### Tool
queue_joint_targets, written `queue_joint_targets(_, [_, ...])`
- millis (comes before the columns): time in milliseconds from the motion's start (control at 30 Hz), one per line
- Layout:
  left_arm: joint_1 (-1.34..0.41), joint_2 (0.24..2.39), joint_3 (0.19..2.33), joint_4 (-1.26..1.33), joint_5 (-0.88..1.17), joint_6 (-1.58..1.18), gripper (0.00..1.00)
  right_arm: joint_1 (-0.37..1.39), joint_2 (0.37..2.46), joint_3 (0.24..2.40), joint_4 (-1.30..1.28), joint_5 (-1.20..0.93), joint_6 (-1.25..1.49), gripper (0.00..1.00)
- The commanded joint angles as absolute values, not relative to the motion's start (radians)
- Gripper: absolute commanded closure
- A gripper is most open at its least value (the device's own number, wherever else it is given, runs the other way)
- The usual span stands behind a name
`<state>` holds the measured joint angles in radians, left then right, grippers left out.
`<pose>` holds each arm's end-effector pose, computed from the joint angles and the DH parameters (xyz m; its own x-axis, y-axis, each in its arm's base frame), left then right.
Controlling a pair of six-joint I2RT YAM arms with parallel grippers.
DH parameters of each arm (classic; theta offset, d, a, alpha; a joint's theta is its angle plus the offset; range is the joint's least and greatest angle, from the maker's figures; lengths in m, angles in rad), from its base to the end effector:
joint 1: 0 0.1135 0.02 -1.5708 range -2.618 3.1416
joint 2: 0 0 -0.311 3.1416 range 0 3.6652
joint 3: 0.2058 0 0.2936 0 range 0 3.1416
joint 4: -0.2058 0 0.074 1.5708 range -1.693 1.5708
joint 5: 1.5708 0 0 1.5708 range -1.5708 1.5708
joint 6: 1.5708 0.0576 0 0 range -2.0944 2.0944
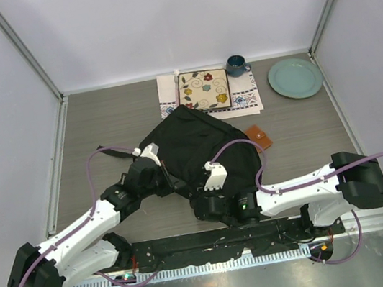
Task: Pack the student bag
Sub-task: Zip the student bag at the center of the board.
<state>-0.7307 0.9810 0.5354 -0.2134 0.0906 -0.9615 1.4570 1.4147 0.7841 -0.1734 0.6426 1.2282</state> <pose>0.1723 -0.1614 0.2218 -0.8497 -0.3352 -0.4070 0.0369 0.7322 -0.6800 0.0709 0.3165 0.2132 -0.7321 0.2344 -0.6396 -0.1743 0.8432 0.5085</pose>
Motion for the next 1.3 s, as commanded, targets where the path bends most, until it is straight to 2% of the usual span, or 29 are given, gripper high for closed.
queue_joint_targets(0, [-0.732,0.986,0.554,-0.107,0.092,-0.954,1.00,1.474,1.402,0.802,-0.135,0.621,1.262,1.00])
queue_joint_targets(1267, [-0.696,0.928,0.575,-0.313,-0.097,-0.851,1.00,1.532,0.968,0.540,-0.385,0.650,1.451,1.00])
